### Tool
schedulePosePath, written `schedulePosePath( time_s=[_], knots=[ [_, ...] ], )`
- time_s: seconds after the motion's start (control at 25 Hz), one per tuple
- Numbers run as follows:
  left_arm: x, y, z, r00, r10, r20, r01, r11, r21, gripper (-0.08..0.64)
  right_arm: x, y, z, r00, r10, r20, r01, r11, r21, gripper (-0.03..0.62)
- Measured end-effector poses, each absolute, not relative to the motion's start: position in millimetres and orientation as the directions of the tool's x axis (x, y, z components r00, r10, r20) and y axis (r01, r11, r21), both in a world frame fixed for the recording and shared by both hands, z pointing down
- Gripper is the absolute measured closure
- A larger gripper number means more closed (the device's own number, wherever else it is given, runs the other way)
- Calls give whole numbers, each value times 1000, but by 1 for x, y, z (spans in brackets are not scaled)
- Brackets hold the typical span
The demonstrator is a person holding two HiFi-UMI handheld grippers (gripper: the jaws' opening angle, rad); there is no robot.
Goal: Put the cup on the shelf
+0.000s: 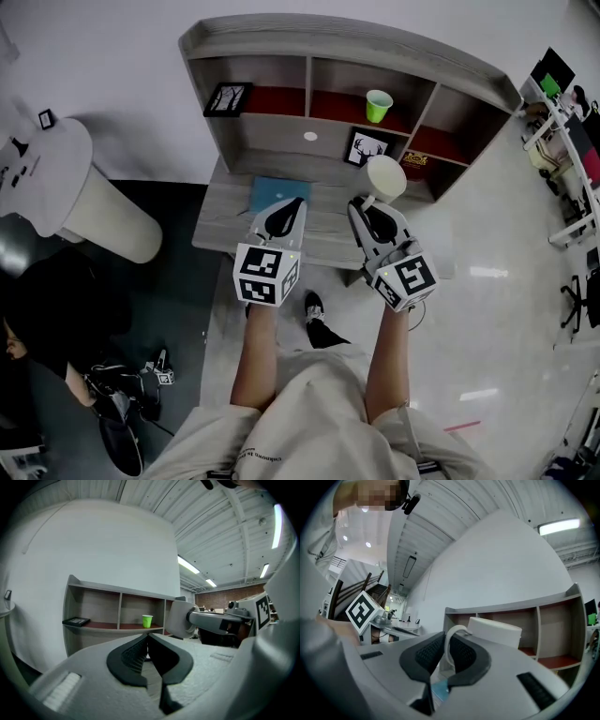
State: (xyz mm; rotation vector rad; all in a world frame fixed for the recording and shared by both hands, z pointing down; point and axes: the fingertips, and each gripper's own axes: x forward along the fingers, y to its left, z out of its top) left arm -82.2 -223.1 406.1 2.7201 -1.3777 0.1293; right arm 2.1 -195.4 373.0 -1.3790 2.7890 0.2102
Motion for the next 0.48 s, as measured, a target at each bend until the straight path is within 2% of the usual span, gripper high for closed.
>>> schedulePosePath(
  time_s=[0.48],
  knots=[
    [-72, -311, 398, 570, -811, 129, -820, -572, 25, 549, -5, -287, 382, -647, -762, 13, -751, 641, 161, 546]
  ],
)
